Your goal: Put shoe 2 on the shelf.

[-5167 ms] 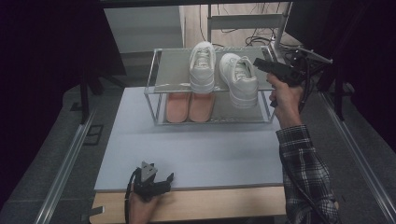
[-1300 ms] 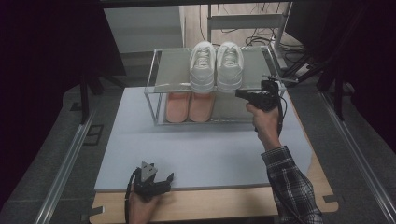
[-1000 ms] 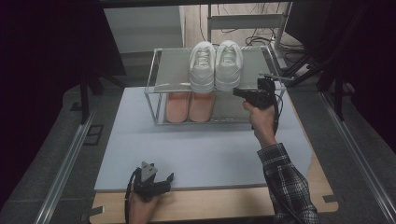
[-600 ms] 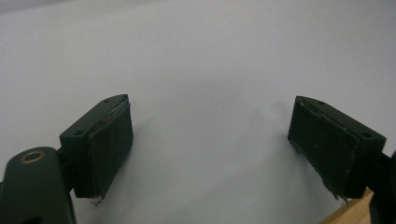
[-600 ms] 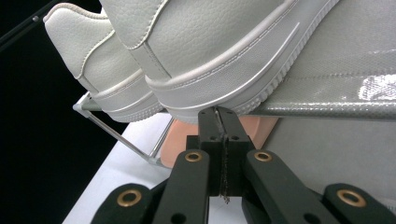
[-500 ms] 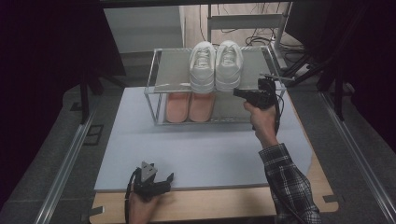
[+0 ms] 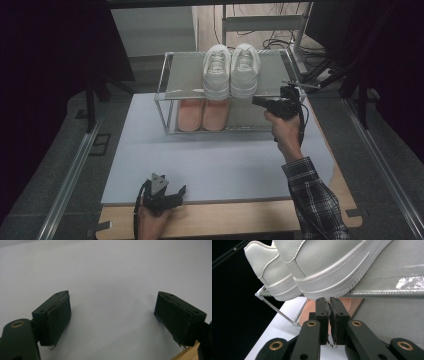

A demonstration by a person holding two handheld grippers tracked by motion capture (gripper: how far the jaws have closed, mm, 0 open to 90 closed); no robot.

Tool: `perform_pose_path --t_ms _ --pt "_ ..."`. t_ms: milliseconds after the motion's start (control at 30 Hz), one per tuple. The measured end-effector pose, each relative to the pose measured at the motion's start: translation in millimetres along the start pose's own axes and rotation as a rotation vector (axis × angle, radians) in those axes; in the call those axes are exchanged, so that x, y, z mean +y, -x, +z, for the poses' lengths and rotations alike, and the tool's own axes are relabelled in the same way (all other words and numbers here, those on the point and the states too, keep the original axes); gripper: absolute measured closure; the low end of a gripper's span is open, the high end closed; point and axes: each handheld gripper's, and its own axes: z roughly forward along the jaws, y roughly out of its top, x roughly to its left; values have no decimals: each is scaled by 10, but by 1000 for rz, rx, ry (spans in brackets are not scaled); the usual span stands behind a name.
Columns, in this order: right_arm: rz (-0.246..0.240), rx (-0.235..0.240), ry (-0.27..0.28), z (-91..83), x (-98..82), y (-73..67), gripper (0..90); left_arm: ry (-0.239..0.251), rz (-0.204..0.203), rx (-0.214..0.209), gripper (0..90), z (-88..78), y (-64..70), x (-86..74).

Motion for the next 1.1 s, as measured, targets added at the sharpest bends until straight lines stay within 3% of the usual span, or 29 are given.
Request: perform_pose_path --t_ms 600,933,1100 --pt "-66 -22 -28 -117 -119 31 632 0 0 0 140 -1 0 0" --pt "-99 6 -51 -182 -208 41 529 1 -2 0 140 0 2 0" --pt "-164 -16 -63 -214 -266 8 480 1 -2 0 140 0 2 0"
